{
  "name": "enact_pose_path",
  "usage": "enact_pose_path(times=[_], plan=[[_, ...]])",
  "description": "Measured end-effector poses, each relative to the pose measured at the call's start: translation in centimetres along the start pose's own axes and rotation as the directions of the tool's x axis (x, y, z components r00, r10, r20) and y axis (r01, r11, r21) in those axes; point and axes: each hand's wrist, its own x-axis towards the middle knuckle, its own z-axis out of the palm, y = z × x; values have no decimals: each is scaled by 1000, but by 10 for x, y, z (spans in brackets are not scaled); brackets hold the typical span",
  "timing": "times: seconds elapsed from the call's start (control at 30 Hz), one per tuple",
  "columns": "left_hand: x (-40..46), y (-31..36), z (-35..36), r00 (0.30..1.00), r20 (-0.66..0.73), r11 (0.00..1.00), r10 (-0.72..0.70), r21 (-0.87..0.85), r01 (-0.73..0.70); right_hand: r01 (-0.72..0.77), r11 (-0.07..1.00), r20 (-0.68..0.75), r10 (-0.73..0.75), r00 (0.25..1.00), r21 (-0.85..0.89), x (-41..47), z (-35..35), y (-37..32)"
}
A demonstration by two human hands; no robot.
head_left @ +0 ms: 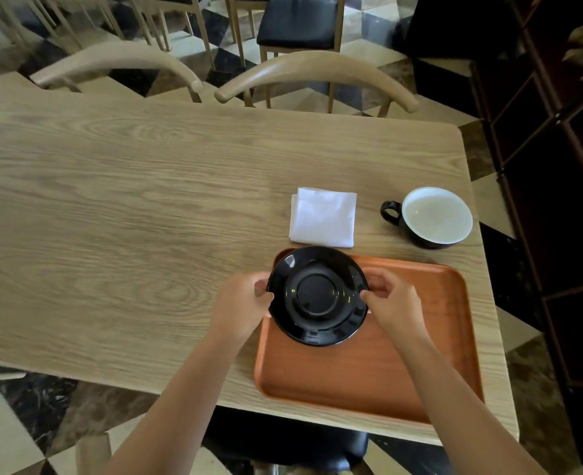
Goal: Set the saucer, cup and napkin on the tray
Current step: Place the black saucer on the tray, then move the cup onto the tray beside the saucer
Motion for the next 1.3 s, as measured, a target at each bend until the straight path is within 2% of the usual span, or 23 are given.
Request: enact_pose_path(times=[0.1,0.2,0.4,0.5,0.6,0.7,0.73,0.8,0.87,0.93,1.03,1.13,1.23,1.3], plan=[[1,-6,-4,996,53,980,-77,-178,86,-6,1000,-2,7,1000,13,3,1,0],[1,-9,-5,989,73,958,-126,-248,141,-9,1000,11,8,1000,19,3,0,2],[4,-4,-8,992,91,990,-87,-103,96,-27,999,106,25,994,20,8,-10,4],[4,-1,-12,990,90,994,-111,17,110,-63,994,170,46,984,94,6,-23,2],[9,15,-17,1000,-4,979,25,204,-23,-69,983,151,43,988,169,1,-49,-4],[18,51,-4,962,-16,952,273,147,-268,62,976,-128,-35,991,208,3,-84,-11],[22,64,5,931,-15,921,364,156,-358,109,983,-219,-75,973,150,6,-95,-11],[32,88,25,855,2,827,519,252,-503,203,974,-313,-225,923,-102,17,-113,-7],[44,107,46,744,23,688,667,365,-628,299,874,-248,-409,878,-382,34,-123,6],[57,120,67,660,82,553,747,475,-685,339,785,-104,-452,886,-518,46,-128,18],[70,125,91,665,164,489,729,554,-673,415,641,36,-517,855,-646,58,-130,34],[79,127,108,693,210,477,689,589,-653,470,570,97,-562,821,-674,67,-132,44],[89,130,115,716,243,488,654,587,-646,504,558,52,-636,770,-659,73,-130,47],[93,132,118,725,212,529,655,556,-641,511,558,32,-654,756,-654,77,-127,47]])
